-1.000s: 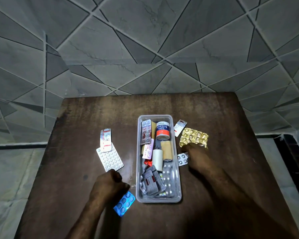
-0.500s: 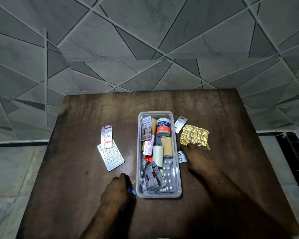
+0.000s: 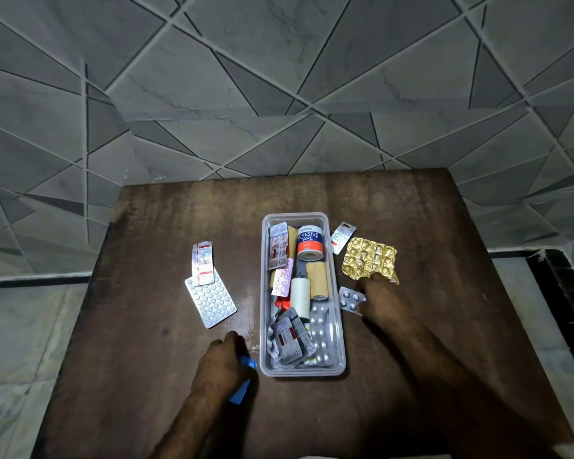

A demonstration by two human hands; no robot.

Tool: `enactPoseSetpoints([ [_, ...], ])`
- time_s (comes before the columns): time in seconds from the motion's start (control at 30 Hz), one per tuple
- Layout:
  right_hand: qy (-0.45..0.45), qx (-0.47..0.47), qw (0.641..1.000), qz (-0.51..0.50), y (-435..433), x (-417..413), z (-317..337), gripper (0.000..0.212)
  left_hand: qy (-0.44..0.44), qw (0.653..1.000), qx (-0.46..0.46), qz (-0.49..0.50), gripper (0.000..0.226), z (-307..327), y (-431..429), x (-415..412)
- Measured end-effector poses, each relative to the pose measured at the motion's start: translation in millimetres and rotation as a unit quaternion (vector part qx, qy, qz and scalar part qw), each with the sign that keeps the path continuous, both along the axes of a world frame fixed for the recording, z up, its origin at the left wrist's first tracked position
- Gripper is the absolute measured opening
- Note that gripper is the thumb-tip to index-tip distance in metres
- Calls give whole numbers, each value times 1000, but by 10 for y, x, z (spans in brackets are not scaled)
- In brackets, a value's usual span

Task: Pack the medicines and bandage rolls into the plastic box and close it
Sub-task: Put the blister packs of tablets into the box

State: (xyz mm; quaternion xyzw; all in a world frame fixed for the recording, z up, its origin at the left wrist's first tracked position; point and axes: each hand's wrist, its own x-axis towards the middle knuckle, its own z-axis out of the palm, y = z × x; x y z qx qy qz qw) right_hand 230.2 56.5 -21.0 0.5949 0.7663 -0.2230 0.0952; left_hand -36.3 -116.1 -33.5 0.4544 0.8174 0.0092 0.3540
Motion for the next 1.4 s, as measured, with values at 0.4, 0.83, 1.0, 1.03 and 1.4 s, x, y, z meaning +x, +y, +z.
enactPoseSetpoints([
  [0.4,164,-37,961,-219,32,69,206,6,-89,984,40,150,13,37,41,-374],
  [0.83,320,23,904,-281,48,-459,693,18,-204,937,187,215,16,707,621,-483],
  [1.0,205,107,962,-145,-77,-718,750,16,-199,946,185,178,14,719,941,-170],
  [1.03,185,115,968,-122,-87,-760,737,17,-196,949,180,169,13,726,988,-105],
  [1.4,39,104,994,10,-151,-1101,696,35,-143,972,137,123,6,566,1327,358],
])
